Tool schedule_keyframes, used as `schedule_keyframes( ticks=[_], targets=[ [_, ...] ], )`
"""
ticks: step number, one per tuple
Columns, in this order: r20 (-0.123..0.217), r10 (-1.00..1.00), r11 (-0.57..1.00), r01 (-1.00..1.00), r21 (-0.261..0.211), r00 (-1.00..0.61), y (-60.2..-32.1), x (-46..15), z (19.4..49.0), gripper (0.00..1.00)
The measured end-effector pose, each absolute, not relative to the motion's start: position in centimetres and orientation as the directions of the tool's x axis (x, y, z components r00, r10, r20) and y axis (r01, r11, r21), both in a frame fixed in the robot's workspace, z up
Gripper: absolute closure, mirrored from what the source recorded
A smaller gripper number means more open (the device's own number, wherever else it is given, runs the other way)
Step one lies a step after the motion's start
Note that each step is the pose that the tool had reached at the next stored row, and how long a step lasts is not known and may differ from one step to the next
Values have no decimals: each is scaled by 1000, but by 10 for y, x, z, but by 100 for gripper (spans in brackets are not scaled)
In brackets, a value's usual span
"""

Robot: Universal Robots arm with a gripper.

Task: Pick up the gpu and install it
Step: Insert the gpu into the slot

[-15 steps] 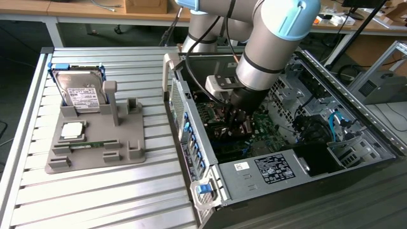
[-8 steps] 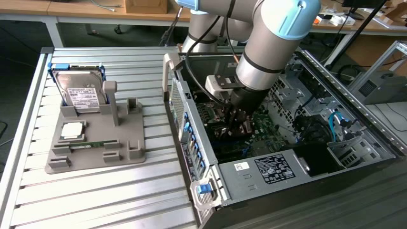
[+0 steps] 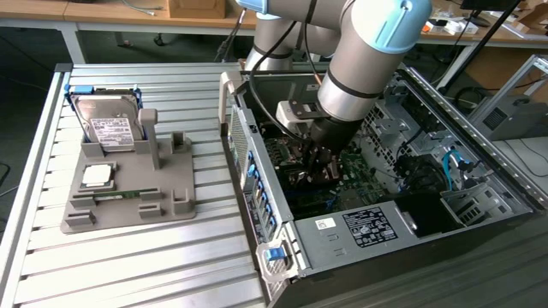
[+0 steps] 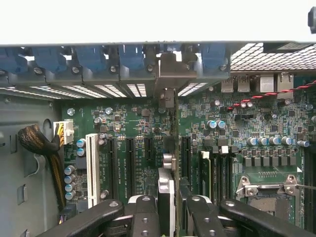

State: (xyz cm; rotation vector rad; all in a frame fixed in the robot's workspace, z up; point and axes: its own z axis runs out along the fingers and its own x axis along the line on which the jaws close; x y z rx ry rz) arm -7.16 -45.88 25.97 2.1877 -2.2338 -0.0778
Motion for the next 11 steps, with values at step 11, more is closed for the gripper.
schedule_keyframes(
  ticks=[11],
  targets=[
    [-24, -999, 20, -999, 45, -22, -459, -69, 261, 73]
  ],
)
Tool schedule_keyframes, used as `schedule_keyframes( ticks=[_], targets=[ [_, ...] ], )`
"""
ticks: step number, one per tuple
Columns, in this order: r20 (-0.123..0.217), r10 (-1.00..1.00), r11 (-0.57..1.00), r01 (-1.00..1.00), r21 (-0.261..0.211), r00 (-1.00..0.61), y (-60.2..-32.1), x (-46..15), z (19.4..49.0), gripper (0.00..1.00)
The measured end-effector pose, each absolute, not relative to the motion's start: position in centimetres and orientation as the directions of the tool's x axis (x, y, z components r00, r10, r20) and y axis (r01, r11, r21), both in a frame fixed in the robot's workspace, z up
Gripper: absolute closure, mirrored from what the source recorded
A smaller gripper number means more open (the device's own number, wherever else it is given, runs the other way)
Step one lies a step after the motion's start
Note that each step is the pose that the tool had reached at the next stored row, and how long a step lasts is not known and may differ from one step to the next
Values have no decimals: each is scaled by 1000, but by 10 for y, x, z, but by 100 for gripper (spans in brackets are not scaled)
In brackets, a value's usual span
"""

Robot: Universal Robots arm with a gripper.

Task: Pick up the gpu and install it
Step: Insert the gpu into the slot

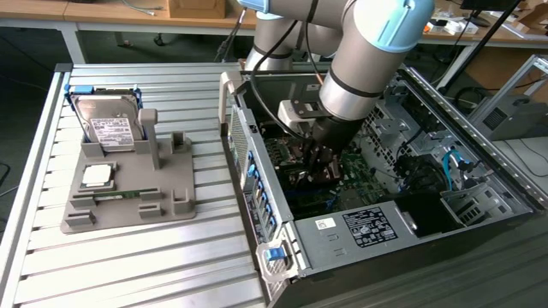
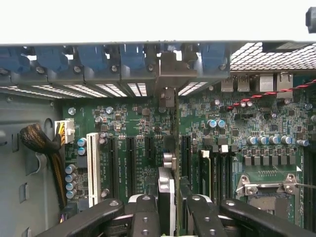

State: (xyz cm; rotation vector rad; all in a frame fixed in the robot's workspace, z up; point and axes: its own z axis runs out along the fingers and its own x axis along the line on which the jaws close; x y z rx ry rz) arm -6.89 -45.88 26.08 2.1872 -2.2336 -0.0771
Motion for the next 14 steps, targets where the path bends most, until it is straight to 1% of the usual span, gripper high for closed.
schedule_keyframes(
  ticks=[14],
  targets=[
    [-21, -1000, 22, -999, 45, -23, -459, -68, 261, 73]
  ],
)
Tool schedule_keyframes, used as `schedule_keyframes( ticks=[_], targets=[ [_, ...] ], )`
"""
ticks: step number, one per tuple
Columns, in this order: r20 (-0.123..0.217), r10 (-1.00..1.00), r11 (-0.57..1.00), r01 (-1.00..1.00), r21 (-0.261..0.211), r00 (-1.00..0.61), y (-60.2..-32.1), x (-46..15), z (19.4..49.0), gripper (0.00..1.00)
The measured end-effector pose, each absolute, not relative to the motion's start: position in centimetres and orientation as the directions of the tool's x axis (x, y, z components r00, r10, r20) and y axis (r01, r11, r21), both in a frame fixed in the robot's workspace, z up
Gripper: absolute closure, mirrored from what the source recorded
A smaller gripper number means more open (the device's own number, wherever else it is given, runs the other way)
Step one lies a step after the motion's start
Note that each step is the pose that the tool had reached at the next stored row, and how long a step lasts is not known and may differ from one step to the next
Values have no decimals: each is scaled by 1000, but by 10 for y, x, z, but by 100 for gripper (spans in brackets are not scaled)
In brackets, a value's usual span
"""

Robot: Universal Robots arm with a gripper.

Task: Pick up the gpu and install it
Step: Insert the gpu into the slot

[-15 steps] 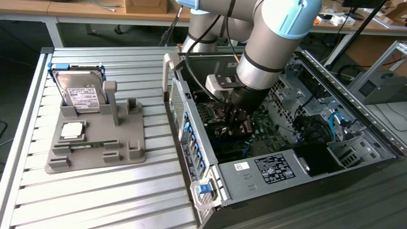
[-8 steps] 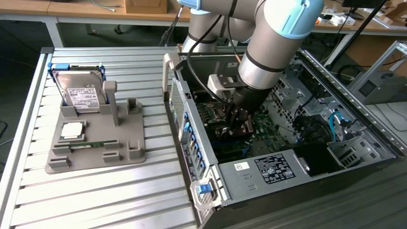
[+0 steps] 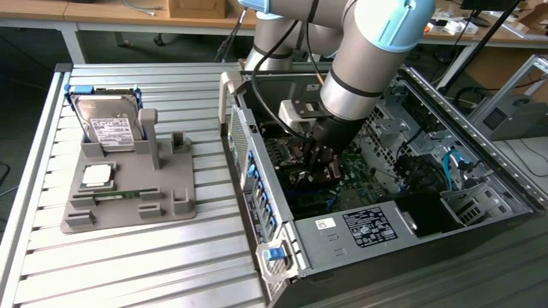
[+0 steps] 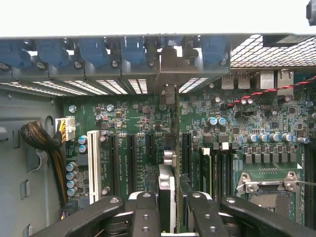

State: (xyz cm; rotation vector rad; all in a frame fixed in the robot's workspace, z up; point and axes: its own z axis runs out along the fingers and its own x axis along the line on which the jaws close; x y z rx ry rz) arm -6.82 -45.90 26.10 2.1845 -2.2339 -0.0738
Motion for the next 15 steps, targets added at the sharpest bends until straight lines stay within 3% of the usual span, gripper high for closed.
schedule_keyframes(
  ticks=[15],
  targets=[
    [-21, -1000, 13, -999, 45, -14, -457, -68, 258, 73]
  ],
)
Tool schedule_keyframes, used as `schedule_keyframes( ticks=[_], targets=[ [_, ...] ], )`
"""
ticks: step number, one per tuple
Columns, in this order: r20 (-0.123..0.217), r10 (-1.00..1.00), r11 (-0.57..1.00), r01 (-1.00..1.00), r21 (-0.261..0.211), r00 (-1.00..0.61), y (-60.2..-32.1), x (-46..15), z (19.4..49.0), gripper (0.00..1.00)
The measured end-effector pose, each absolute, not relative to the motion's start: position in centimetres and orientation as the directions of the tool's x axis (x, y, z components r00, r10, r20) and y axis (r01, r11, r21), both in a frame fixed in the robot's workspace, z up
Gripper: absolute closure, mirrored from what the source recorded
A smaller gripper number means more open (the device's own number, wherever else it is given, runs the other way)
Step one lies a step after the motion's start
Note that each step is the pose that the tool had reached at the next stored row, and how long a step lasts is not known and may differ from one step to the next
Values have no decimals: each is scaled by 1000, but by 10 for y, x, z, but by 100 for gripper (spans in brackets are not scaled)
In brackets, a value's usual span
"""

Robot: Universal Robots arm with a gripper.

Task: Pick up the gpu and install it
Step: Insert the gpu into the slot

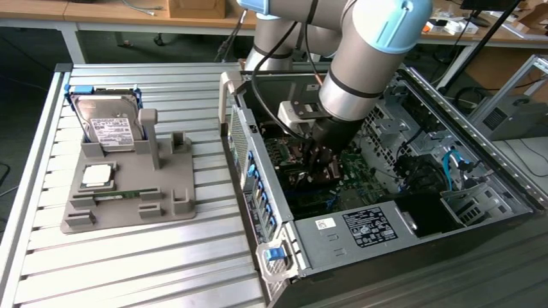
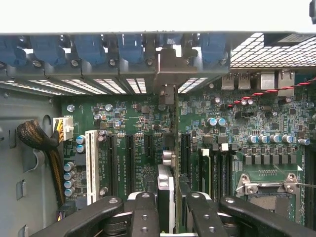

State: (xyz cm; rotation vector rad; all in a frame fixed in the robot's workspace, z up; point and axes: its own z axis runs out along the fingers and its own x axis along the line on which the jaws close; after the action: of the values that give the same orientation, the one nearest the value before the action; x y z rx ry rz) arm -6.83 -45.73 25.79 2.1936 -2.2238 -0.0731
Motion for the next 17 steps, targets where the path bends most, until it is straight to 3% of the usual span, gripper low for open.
schedule_keyframes(
  ticks=[17],
  targets=[
    [-19, -1000, 13, -999, 45, -14, -457, -68, 254, 73]
  ],
)
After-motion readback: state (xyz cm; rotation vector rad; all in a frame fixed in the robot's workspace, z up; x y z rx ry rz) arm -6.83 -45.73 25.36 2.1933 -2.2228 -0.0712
